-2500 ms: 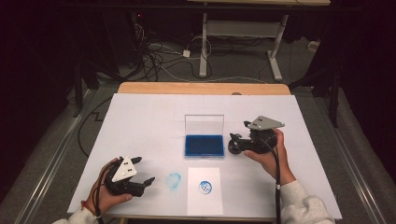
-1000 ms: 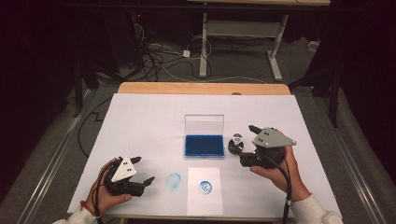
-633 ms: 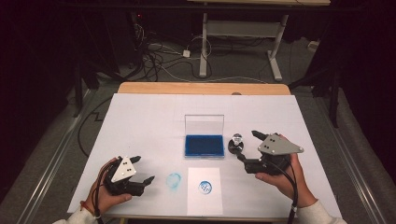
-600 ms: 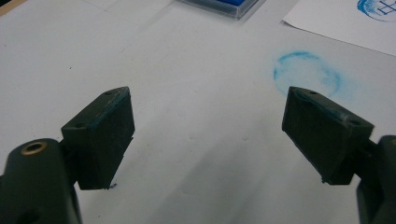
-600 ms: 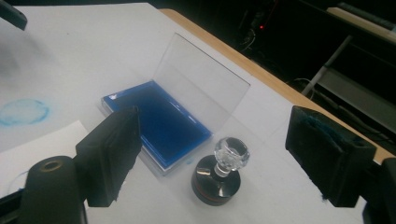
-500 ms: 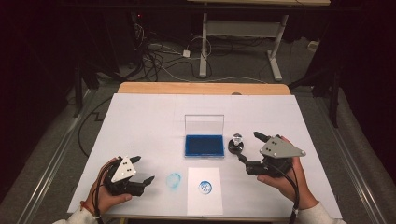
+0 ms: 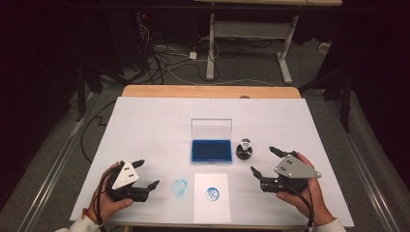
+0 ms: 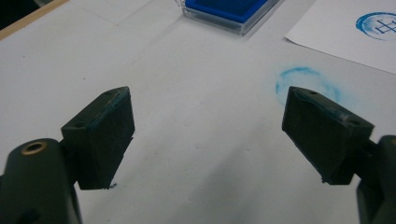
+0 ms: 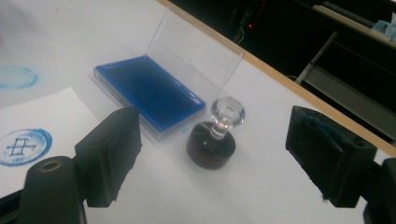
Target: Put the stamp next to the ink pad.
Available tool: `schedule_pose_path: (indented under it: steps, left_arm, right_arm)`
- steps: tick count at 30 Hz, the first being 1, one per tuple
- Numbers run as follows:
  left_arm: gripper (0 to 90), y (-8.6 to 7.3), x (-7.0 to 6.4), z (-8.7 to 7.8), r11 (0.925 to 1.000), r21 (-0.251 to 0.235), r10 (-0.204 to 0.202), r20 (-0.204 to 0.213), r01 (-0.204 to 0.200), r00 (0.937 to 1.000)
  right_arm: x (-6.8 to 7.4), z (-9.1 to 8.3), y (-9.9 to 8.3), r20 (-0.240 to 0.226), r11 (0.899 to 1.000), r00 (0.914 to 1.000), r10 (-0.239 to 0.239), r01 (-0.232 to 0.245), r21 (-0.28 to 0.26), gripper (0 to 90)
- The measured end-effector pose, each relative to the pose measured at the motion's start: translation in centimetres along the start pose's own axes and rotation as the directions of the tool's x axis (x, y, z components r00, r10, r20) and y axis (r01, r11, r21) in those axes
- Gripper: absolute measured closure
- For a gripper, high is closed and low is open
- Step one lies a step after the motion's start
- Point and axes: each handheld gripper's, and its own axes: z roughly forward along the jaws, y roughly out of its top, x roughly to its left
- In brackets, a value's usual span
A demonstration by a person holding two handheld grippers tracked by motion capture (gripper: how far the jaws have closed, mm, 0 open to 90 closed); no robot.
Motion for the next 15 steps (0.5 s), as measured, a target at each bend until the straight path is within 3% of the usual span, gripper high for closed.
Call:
schedule_pose_path:
  steps: [6, 15]
  left_arm:
    - [16.8, 0.1, -0.1, 0.1, 1.0000, 0.001, 0.002, -0.001, -0.002, 1.0000]
    - [16.7, 0.2, -0.6, 0.5, 0.9981, 0.032, 0.053, 0.000, -0.053, 0.9986]
  right_arm:
    - [-0.2, -0.5, -2.0, -0.026, 1.000, 0.9995, 0.020, -0.019, 0.014, 18.6]
    - [-1.1, -1.1, -5.6, 0.020, 0.996, 0.9984, 0.054, -0.055, 0.076, 17.4]
